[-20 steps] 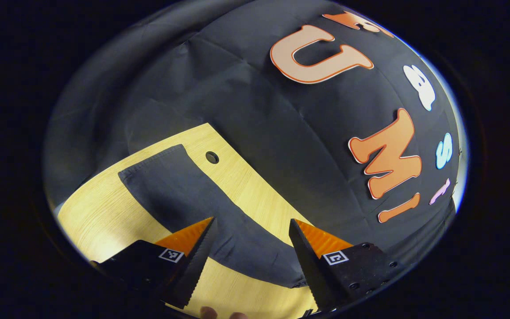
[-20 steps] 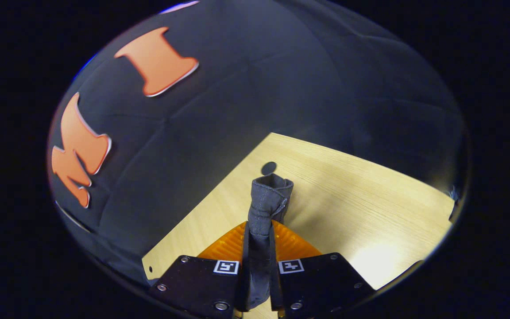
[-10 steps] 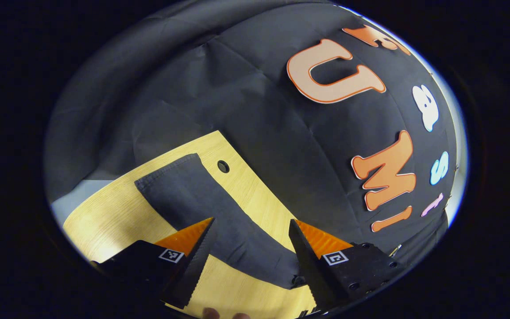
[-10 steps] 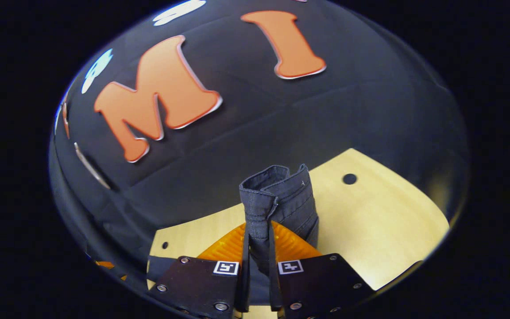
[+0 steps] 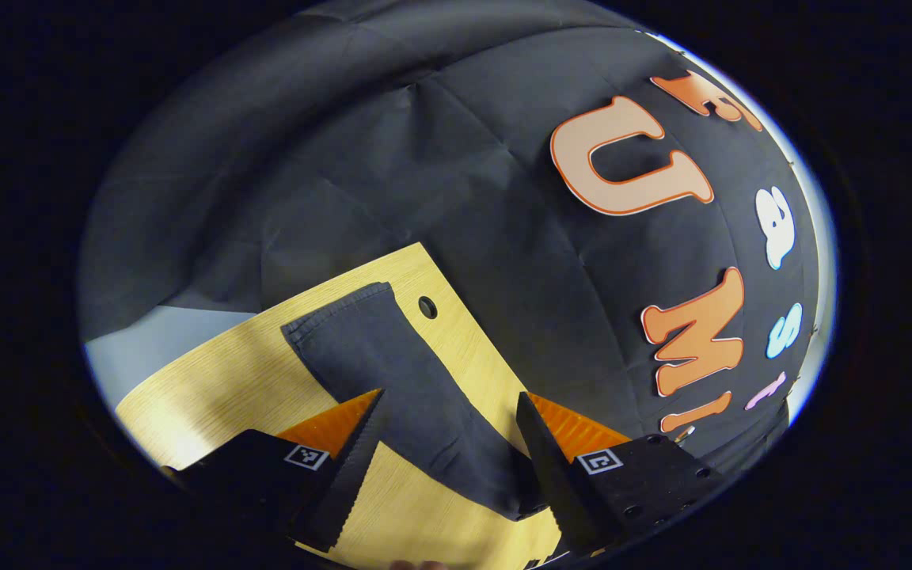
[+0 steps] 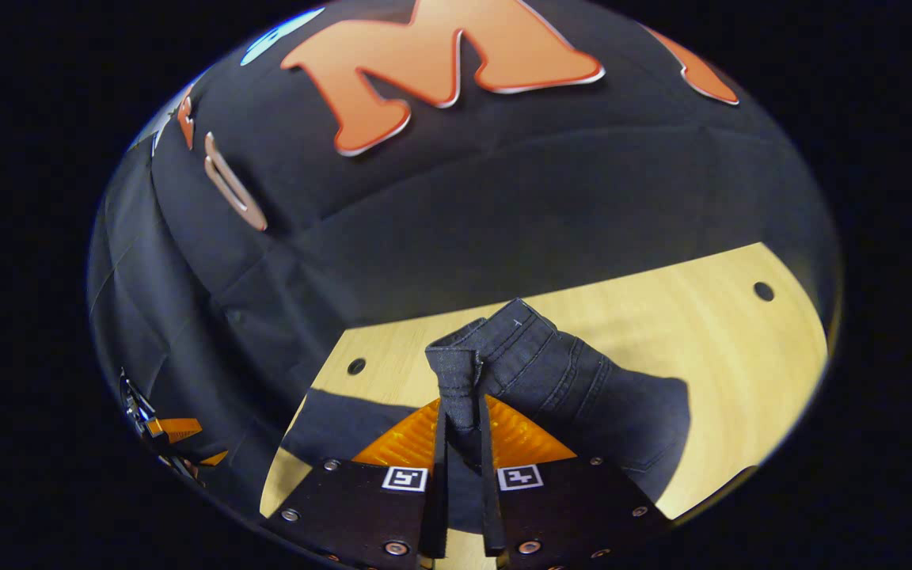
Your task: Grasp the waist and the cuffs of the jeans and fold them to make the two legs overlap; first hold the waist and fold one-third of the jeans toward the cuffs, then hold the cuffs and fold the remaining one-third in the same direction to finish folding.
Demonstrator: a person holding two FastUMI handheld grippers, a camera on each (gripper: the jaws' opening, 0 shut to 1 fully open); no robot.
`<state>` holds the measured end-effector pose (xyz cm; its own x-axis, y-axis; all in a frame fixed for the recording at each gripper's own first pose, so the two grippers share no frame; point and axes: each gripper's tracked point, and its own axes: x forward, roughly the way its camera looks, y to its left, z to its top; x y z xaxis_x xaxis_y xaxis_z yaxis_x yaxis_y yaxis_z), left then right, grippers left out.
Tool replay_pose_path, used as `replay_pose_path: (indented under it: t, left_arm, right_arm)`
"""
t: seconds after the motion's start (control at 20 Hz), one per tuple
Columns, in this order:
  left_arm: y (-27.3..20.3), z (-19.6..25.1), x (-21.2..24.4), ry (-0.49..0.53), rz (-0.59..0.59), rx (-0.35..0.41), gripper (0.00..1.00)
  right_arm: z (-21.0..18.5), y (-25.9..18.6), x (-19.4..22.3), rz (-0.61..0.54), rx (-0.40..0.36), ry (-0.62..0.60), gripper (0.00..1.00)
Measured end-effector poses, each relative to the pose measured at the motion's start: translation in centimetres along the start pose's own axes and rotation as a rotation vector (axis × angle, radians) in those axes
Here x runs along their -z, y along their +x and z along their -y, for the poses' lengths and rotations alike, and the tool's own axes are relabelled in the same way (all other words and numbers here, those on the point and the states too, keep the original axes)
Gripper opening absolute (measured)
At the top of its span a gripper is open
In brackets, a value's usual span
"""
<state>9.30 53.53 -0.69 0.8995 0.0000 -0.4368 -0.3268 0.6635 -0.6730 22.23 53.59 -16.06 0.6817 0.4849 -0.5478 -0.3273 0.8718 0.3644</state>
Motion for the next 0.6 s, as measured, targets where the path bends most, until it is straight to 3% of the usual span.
replay_pose_path:
  t: [0.1, 0.2, 0.25, 0.3, 0.4, 0.55, 0.6]
  left_arm:
    - [0.0, -1.1, 0.2, -0.012, 0.001, -0.016, 0.98]
    - [0.1, -2.0, 0.6, -0.038, -0.013, -0.03, 0.98]
    - [0.3, -2.4, 0.7, -0.057, -0.016, -0.036, 0.98]
    - [0.5, -2.8, 0.9, -0.079, -0.017, -0.037, 0.98]
    - [1.2, -4.0, 1.0, -0.13, -0.014, -0.057, 0.98]
    - [2.6, -6.1, 1.5, -0.237, -0.014, -0.097, 0.98]
    - [3.2, -7.0, 1.6, -0.269, -0.013, -0.114, 0.98]
  right_arm:
    - [-0.7, 1.8, 2.7, -0.065, -0.024, -0.016, 0.18]
    - [-0.7, 3.6, 5.0, -0.122, 0.0, -0.01, 0.18]
    - [-0.8, 4.2, 6.1, -0.158, 0.024, 0.014, 0.18]
    - [-1.9, 4.6, 7.0, -0.188, -0.006, 0.055, 0.18]
    - [-3.5, 4.9, 8.6, -0.227, -0.05, 0.109, 0.5]
    - [-3.3, 4.0, 8.4, -0.234, -0.044, 0.116, 0.99]
    - [-3.1, 3.5, 8.0, -0.233, -0.043, 0.119, 0.99]
